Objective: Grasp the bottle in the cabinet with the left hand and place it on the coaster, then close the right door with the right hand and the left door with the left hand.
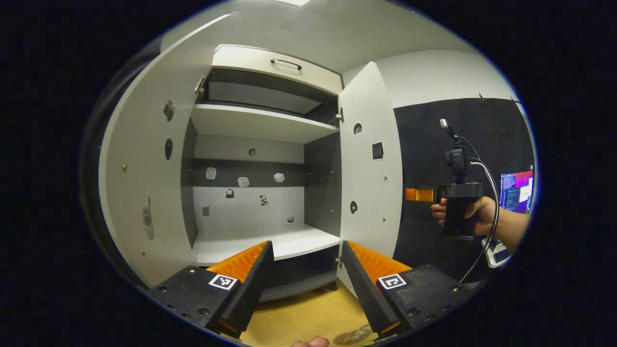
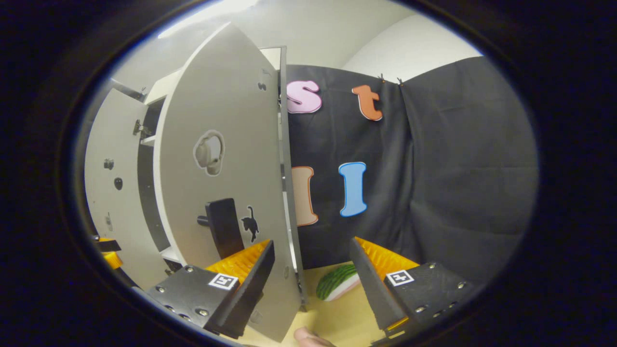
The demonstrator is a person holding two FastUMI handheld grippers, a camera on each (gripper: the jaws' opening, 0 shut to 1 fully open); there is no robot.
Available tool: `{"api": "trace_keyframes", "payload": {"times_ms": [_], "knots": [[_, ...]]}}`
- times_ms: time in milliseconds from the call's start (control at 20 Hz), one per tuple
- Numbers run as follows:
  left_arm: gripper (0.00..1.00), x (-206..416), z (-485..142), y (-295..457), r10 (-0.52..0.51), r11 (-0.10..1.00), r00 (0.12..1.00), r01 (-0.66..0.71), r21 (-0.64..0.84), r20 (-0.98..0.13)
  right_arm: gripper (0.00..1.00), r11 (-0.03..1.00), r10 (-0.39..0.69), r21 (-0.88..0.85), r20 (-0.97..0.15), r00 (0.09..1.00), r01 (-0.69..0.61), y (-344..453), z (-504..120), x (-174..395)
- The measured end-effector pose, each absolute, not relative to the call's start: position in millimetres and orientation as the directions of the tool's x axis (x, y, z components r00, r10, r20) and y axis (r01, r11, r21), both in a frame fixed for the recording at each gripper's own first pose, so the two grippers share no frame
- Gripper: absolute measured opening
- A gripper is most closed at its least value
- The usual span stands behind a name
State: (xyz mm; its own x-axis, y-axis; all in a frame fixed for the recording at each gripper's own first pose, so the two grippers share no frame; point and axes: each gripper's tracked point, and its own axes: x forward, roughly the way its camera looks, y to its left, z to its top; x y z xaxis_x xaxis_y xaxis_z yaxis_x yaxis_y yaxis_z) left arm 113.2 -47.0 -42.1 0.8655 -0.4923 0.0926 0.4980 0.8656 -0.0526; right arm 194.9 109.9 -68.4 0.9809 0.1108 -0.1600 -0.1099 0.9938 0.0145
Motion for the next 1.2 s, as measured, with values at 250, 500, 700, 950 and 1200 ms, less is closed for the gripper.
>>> {"api": "trace_keyframes", "payload": {"times_ms": [250,500,700,950,1200], "knots": [[0.9,98,-52,-45,-0.491,0.867,0.869,0.494,-0.069,0.06,0.96,0.995,0.097,-0.017,-0.141,0.985,-0.101,121,-65,191],[0.9,65,-56,-20,-0.392,0.916,0.92,0.392,-0.087,0.02,0.92,0.987,0.158,0.031,-0.154,0.976,-0.155,149,-74,189],[0.91,26,-57,12,-0.298,0.953,0.954,0.297,-0.062,-0.008,0.97,0.985,0.171,-0.005,-0.166,0.971,-0.174,170,-84,169],[0.91,-17,-60,64,-0.181,0.982,0.983,0.179,-0.064,-0.025,0.98,0.968,0.248,0.026,-0.196,0.949,-0.248,176,-91,103],[0.91,-40,-69,127,-0.051,0.998,0.997,0.049,-0.038,-0.055,0.94,0.958,0.277,-0.018,-0.197,0.941,-0.286,160,-88,33]]}}
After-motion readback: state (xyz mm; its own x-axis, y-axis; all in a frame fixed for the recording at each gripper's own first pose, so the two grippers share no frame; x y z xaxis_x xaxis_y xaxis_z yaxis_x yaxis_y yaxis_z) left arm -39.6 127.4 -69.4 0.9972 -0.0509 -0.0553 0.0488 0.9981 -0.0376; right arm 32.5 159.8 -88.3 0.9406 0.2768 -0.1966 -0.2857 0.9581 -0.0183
